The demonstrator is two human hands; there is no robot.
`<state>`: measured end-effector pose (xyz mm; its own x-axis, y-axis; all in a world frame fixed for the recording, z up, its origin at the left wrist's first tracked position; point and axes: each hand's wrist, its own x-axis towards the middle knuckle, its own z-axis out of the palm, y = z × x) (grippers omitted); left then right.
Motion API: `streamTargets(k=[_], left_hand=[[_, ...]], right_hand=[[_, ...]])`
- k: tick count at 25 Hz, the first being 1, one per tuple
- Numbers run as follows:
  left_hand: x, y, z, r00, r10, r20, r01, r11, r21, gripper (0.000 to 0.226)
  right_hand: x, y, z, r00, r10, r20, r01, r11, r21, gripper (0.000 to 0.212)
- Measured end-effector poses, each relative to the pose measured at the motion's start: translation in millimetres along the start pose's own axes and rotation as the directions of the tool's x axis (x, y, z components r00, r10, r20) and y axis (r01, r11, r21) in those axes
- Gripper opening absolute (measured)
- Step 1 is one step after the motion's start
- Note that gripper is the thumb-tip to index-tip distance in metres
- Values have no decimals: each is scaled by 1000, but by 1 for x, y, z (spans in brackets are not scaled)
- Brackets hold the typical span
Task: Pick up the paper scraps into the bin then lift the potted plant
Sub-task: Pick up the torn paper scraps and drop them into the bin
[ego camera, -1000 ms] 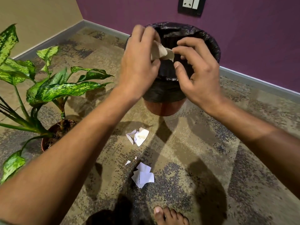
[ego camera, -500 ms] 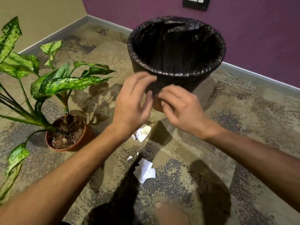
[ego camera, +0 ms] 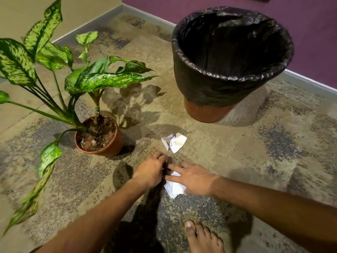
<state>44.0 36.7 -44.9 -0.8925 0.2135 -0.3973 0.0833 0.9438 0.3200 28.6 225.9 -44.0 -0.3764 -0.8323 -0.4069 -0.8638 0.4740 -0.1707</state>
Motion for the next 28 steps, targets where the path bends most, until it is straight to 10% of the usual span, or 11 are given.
streamTargets(k=[15,22,28], left_hand=[[-3,2,14,991,-91,97,78,989,124,23],[-3,7,16,985,-118,128,145,963,-227,25],[-11,22,22,988,-111,107,121,988,-99,35]], right_hand=[[24,30,-22,993,120,-16,-116,983,142,8],[44,45,-40,984,178,2,-176,967,183,15],[57,28,-13,996,63,-71,-51,985,167,24]])
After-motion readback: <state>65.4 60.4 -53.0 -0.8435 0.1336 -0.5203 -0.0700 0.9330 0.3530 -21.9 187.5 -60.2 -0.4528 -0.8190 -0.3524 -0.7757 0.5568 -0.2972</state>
